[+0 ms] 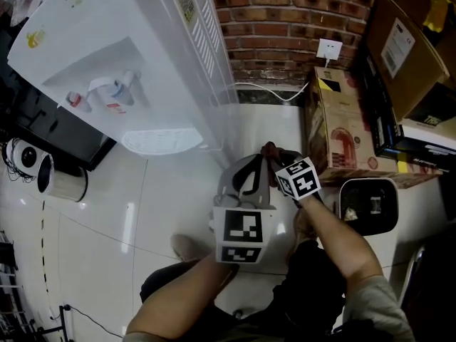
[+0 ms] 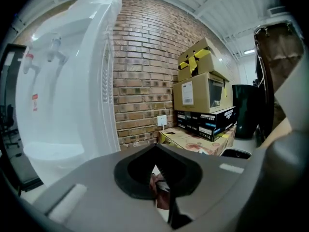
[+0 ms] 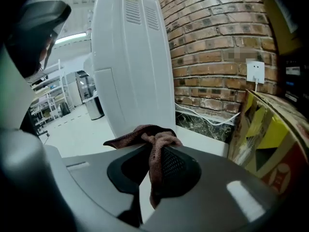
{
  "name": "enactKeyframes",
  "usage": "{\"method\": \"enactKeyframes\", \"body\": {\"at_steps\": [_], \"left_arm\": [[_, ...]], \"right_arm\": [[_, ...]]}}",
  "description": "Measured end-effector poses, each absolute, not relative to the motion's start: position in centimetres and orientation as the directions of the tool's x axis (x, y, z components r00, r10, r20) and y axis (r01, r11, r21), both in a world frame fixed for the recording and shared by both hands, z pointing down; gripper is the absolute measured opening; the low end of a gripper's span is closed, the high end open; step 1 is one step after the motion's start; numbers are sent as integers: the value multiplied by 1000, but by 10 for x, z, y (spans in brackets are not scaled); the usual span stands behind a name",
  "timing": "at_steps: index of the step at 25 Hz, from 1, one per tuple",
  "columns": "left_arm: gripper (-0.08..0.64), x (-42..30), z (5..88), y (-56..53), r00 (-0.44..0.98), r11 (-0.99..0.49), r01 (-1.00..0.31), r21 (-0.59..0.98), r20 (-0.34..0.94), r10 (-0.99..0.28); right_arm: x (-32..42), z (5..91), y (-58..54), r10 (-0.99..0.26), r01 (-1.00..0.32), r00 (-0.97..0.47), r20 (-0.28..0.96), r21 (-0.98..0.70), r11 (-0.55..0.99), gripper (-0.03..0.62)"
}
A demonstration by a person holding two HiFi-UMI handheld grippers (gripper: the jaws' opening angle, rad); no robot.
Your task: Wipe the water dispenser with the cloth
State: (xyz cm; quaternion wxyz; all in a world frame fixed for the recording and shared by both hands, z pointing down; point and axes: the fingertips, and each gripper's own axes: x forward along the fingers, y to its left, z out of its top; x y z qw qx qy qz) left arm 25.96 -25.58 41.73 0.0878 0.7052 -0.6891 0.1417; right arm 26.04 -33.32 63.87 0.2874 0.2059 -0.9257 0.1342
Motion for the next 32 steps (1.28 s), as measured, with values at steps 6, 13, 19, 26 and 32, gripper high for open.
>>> {"method": "enactKeyframes", "body": {"at_steps": [6,13,19,26,32], "left_arm": [[0,238,418,-245,-25,2,-997,-72,329,-944],[0,230,401,-255,-39,35,-999,-19,283,-958],[0,228,362,-252,-33,43,-998,51,184,-982],[0,225,328,-237,-3,17,-993,117,115,-993],[0,243,304,-212,65,-57,-994,97,87,-994]], "right_arm": [[270,688,-335,-258,-489,-688,678,-171,856,99],[296,676,-323,-189,-467,-673,715,-213,859,213],[298,551,-320,-237,-385,-754,612,-120,915,148],[302,387,-301,-439,-512,-802,405,-90,854,14],[341,301,-249,-632,-637,-769,95,-36,770,14]]}}
